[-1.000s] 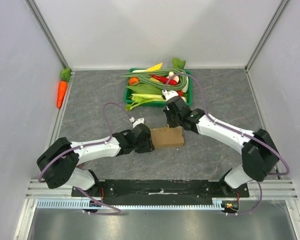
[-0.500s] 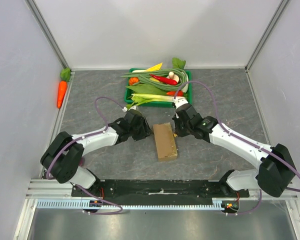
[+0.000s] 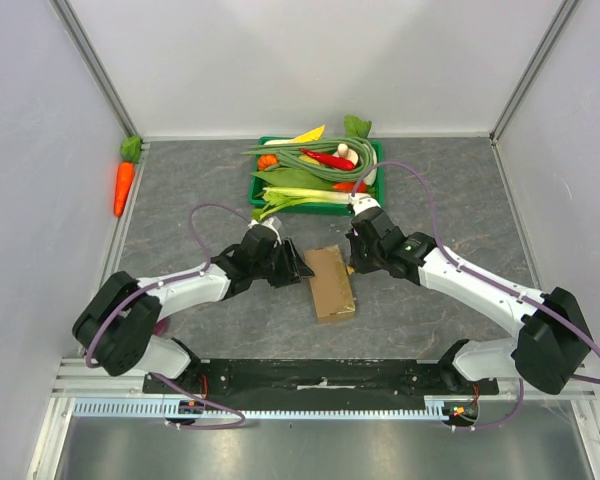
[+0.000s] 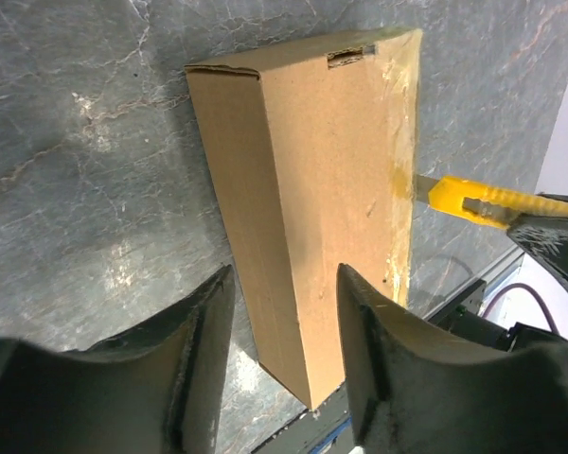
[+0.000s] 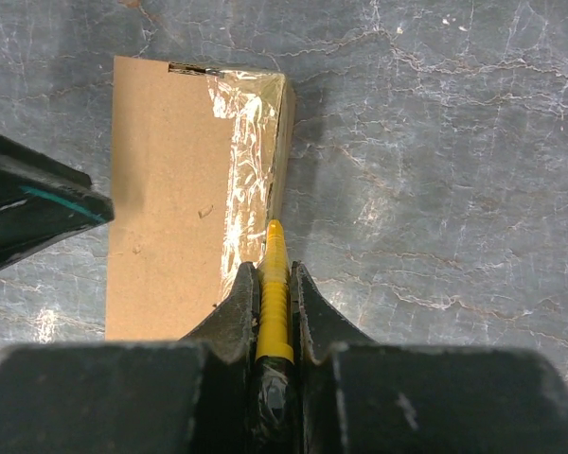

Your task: Unpack the express box

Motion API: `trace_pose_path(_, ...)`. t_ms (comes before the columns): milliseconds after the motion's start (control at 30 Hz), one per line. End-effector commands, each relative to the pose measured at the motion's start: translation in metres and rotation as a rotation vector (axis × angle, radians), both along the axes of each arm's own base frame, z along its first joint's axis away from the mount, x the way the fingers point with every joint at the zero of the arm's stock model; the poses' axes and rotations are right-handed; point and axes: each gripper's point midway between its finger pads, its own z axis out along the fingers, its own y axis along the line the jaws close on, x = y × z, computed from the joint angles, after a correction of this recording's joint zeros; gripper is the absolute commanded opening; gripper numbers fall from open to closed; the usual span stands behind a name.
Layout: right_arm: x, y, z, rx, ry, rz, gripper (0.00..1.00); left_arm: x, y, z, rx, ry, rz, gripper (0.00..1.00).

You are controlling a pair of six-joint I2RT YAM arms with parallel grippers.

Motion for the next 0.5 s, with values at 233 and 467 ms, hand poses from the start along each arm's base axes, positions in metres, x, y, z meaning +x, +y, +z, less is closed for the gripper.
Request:
trace_pose_path(233,0.0,0.019,0.038,0.126,-0.044,0.046,0.0,-0.013,-0.015,-0.027,-0.065,0.083,-0.067,0.22)
trace_pose_path(467,-0.001,0.027,0.09,0.24,-0.133,0.074,0.0,-0.029,0.004,-0.046,-0.039,0.123,-0.032,0.17)
